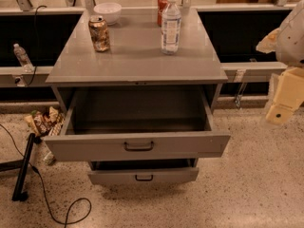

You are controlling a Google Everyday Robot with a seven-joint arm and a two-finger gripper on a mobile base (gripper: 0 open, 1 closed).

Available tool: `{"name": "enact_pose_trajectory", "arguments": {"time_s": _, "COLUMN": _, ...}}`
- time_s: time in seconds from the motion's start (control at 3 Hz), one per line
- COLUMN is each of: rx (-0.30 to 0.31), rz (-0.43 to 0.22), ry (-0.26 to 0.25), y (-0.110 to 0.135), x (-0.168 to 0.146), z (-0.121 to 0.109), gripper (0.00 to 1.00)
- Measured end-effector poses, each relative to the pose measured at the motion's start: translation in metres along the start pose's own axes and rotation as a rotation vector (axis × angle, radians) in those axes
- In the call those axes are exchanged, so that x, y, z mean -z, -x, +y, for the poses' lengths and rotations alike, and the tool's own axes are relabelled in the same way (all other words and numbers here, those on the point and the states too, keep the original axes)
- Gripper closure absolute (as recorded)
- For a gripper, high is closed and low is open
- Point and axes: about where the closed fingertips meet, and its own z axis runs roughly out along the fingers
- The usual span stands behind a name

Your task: Close top drawer

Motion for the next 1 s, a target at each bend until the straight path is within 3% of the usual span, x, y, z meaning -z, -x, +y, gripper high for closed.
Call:
{"name": "enact_pose_trajectory", "arguments": {"time_s": 0.33, "rx": 0.0, "rz": 0.0, "ry": 0.0, "y": 0.0, "x": 0.0, "z": 0.0, "gripper": 0.0}}
{"name": "enact_pose_trajectory", "arguments": {"time_s": 0.67, "rx": -0.008, "rz": -0.029, "ry": -0.016, "y": 0.003, "x": 0.001, "z": 0.0, "gripper": 0.15}}
{"name": "enact_pose_trajectory", "arguments": {"time_s": 1.0, "rx": -0.034, "rz": -0.096, "ry": 0.015, "y": 0.005, "x": -0.027, "z": 0.008, "gripper": 0.39}}
